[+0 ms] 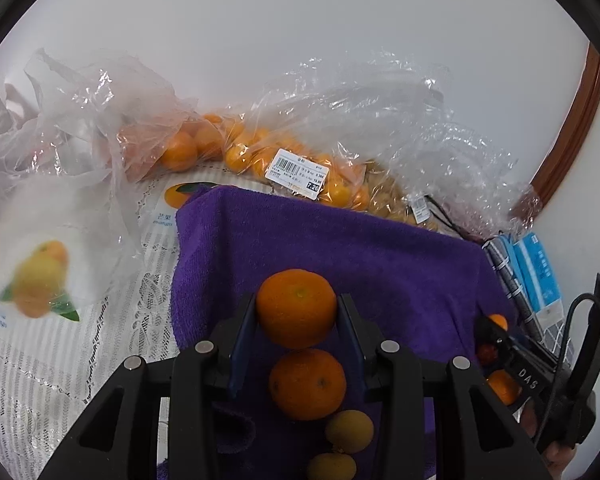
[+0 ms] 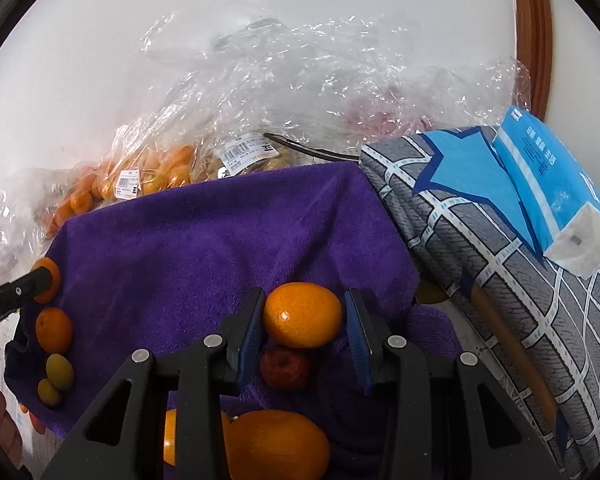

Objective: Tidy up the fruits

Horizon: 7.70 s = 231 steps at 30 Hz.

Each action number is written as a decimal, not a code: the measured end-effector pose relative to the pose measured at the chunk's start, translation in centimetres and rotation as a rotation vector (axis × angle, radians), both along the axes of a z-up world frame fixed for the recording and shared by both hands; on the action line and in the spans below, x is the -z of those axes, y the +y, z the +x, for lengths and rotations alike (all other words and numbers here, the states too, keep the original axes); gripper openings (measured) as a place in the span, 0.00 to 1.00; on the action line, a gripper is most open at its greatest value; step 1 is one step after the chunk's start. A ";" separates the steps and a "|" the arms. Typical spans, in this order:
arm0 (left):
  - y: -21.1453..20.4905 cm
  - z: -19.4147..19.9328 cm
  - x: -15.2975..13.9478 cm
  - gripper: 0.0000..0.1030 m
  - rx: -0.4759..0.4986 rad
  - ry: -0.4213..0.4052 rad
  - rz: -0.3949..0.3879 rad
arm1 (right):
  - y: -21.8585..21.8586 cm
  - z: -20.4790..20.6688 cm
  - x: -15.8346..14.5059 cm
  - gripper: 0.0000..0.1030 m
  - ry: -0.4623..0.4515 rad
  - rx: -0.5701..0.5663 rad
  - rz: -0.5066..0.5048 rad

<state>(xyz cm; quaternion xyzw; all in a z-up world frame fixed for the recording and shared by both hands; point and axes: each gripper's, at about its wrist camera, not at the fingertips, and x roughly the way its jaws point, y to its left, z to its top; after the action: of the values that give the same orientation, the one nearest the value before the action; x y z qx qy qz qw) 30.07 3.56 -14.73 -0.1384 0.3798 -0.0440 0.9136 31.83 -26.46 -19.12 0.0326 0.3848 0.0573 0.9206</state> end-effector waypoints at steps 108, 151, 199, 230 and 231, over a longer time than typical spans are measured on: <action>-7.3 -11.6 1.9 0.43 0.230 0.047 0.007 | -3.4 -19.3 0.1 0.32 -0.001 -0.070 0.082; 1.2 -9.8 -6.4 0.29 0.078 -0.107 -0.127 | -3.5 -13.0 -8.5 0.32 -0.167 -0.060 0.048; 0.4 -0.9 -0.5 0.39 -0.030 -0.050 0.057 | 3.5 -3.0 -2.0 0.53 -0.050 -0.150 -0.039; -6.0 -26.2 -10.1 0.91 -0.017 -0.170 0.256 | -2.7 -28.4 -14.2 0.94 -0.134 0.050 -0.083; -6.1 -26.5 -10.2 0.91 -0.016 -0.170 0.256 | -2.8 -28.6 -14.2 0.94 -0.133 0.052 -0.078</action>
<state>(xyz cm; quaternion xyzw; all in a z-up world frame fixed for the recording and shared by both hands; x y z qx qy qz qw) 3.57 -2.57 -4.48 -0.0197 0.3022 0.0004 0.9530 3.20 -29.25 -4.96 0.0027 0.3236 0.0205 0.9460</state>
